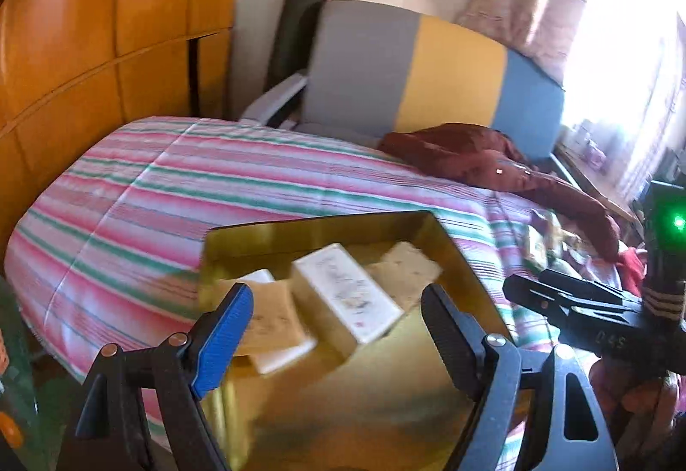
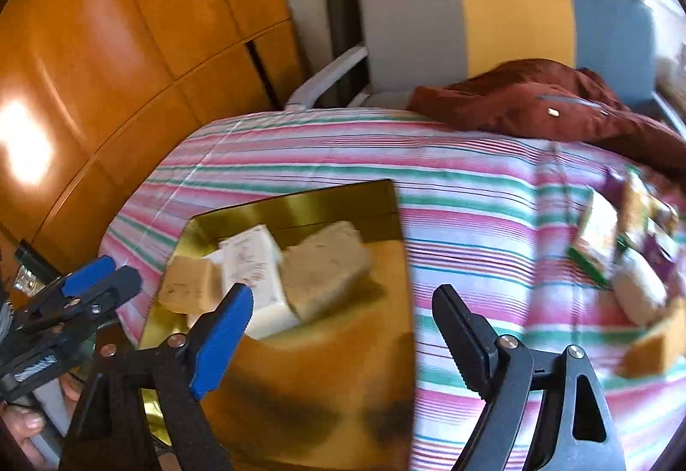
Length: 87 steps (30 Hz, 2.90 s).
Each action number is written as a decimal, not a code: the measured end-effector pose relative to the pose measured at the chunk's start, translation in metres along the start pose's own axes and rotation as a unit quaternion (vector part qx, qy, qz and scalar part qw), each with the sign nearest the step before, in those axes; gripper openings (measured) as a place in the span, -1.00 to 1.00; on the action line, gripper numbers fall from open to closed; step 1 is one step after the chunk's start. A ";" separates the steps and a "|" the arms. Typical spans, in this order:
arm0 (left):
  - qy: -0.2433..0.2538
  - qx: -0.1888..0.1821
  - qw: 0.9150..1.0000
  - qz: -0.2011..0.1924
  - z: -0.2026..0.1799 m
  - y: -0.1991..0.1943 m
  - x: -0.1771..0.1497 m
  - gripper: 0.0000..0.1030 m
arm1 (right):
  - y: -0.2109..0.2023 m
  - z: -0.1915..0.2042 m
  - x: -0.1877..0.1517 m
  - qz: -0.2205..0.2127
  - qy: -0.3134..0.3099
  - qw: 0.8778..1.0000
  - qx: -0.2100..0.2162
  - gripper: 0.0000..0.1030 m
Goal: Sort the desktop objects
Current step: 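Lower the sponge and white box into the gold tray and open both tools, then grasp a yellow sponge with the right tool while the left tool grasps another sponge, then carry both yellow sponges to the gold tray and release them inside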
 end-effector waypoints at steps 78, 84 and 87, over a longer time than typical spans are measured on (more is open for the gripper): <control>0.428 -0.251 0.864 0.081 -0.448 0.143 -0.015 -0.17 | -0.140 -0.452 0.030 -0.100 0.312 0.917 -0.230 0.02; 0.385 -0.266 0.880 0.080 -0.436 0.126 -0.006 -0.18 | -0.141 -0.442 0.036 -0.111 0.294 0.925 -0.213 0.02; 0.367 -0.265 0.888 0.075 -0.425 0.115 0.003 -0.18 | -0.142 -0.431 0.042 -0.121 0.280 0.933 -0.191 0.02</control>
Point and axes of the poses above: each gripper's, at about its wrist camera, not at the fingertips, and y roughly the way its jaws point, z to its left, x to its top, the point moved 10 cm from there along y, roughly the way its jaws point, and after that the axes turned 13 degrees about y, right-handed, at the moved point
